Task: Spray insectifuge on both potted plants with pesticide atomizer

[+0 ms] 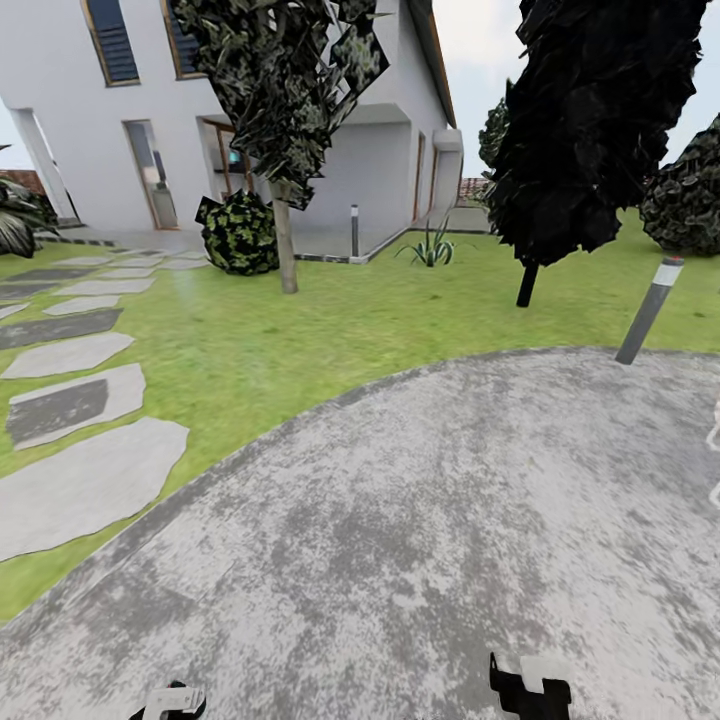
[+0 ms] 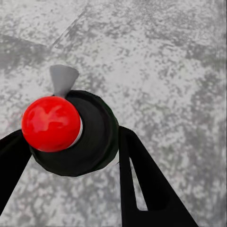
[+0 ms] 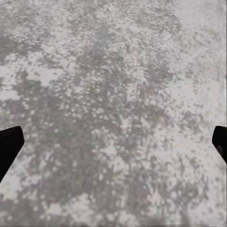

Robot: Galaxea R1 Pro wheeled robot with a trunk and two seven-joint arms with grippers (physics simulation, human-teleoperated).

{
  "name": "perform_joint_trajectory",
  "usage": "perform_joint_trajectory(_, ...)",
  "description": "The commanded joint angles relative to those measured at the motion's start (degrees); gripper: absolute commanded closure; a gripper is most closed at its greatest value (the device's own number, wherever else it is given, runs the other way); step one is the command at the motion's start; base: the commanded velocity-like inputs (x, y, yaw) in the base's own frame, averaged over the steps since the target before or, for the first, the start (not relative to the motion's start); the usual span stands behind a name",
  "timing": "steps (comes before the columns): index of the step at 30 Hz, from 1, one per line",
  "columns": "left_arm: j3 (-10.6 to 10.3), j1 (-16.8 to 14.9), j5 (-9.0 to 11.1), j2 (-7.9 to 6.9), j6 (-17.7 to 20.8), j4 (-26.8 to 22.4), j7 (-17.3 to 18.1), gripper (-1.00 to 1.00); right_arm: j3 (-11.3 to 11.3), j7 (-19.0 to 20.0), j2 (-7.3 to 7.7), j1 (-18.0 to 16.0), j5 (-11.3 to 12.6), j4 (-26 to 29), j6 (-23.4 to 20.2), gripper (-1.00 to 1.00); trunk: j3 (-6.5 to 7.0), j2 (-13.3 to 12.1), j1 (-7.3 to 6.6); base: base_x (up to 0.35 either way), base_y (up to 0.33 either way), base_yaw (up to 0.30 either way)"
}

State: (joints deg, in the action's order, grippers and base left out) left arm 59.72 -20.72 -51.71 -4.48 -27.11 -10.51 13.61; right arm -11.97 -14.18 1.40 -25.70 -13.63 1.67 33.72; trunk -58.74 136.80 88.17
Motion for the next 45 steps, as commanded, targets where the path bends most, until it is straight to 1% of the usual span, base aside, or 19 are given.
perform_joint_trajectory(1, 0.5, 0.0, -0.1, 0.00, -0.1, 0.0, 0.4, 1.00, -0.3, -0.3, 0.00, -0.1, -0.6, -0.1, 0.1, -1.00, -0.05, 0.0, -0.01, 0.001, 0.000, -0.300)
perform_joint_trajectory(41, 0.5, 0.0, -0.2, -0.09, -0.1, 0.7, 0.3, 1.00, -0.3, -0.2, -0.03, -0.1, -0.6, -0.1, 0.1, -1.00, -0.05, 0.0, -0.01, 0.000, 0.000, -0.300)
perform_joint_trajectory(45, 0.5, 0.0, -0.3, -0.09, -0.1, 0.7, 0.2, 1.00, -0.3, -0.2, -0.06, -0.1, -0.6, -0.1, 0.1, -1.00, -0.05, 0.0, -0.01, 0.112, 0.000, -0.300)
